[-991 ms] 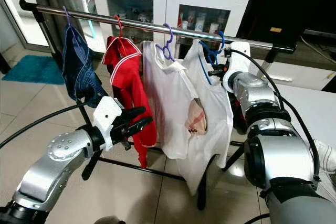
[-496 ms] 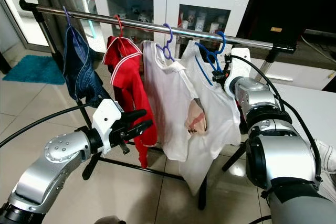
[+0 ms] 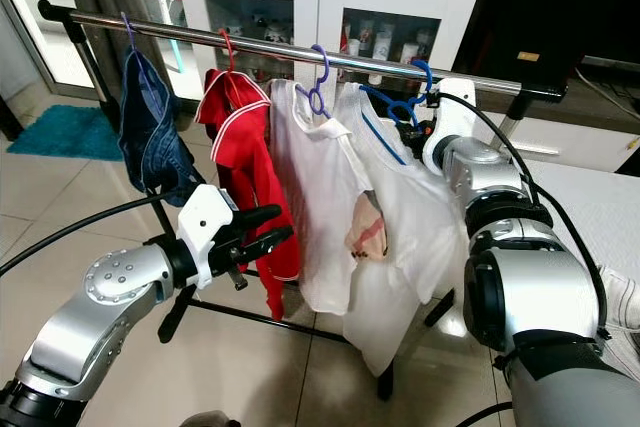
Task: Hang hanger
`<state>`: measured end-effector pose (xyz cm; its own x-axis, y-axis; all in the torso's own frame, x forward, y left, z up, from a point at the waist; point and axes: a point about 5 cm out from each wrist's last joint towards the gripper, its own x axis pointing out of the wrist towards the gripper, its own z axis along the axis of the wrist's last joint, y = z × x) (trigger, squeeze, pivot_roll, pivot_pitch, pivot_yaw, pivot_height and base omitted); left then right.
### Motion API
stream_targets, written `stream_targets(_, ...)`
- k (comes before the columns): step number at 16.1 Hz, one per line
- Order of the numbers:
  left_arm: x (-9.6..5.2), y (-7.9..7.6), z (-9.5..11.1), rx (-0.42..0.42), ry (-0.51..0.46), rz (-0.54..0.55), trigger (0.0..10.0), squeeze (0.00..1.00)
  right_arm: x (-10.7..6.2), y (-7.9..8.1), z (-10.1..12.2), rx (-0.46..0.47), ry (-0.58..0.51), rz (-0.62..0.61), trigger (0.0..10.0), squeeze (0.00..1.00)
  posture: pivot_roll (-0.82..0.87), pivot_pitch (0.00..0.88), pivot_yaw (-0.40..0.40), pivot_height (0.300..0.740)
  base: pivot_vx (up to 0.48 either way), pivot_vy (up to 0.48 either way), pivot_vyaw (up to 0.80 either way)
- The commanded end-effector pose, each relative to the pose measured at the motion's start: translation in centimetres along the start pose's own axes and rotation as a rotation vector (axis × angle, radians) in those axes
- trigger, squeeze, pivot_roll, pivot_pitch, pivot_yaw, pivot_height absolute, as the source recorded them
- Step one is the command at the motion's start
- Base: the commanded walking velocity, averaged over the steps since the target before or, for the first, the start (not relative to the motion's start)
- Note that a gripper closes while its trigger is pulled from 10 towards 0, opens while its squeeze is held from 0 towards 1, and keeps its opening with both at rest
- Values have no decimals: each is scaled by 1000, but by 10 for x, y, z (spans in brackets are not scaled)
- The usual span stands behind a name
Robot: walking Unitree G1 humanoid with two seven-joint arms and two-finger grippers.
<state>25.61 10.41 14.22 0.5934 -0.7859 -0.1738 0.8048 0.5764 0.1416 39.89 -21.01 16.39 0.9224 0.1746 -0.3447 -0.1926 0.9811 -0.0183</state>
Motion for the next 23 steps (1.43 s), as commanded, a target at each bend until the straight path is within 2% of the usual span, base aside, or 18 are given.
stream_targets(1, 1, 1, 1, 3, 11, -9, 10000, 0, 1, 2, 7, -10, -5, 4, 10000, 0, 123, 0, -22, 740, 0, 0, 0)
stream_targets(3, 1, 2, 0, 4, 14, -8, 10000, 0, 2, 4, 5, -18, 6, 4, 10000, 0, 126, 0, -28, 740, 0, 0, 0)
stream_targets(4, 1, 2, 0, 5, 14, -7, 10000, 0, 2, 4, 5, -15, 5, 7, 8353, 0, 126, 0, -28, 740, 0, 0, 0)
stream_targets(5, 1, 2, 0, 5, 14, -6, 10000, 0, 2, 5, 5, -12, 5, 10, 5765, 0, 127, 0, -30, 740, 0, 0, 0)
stream_targets(6, 1, 2, 0, 5, 14, -5, 10000, 0, 2, 6, 5, -15, 10, 14, 1608, 0, 127, 0, -30, 740, 0, 0, 0)
stream_targets(7, 2, 2, 1, 5, 13, -4, 10000, 0, 3, 6, 5, -17, 15, 8, 0, 0, 125, 0, -30, 740, 0, 0, 0)
stream_targets(23, 6, 2, 0, 6, 13, -2, 10000, 0, 3, 5, 1, 24, 33, -49, 0, 0, 119, 0, -44, 740, 0, 0, 0)
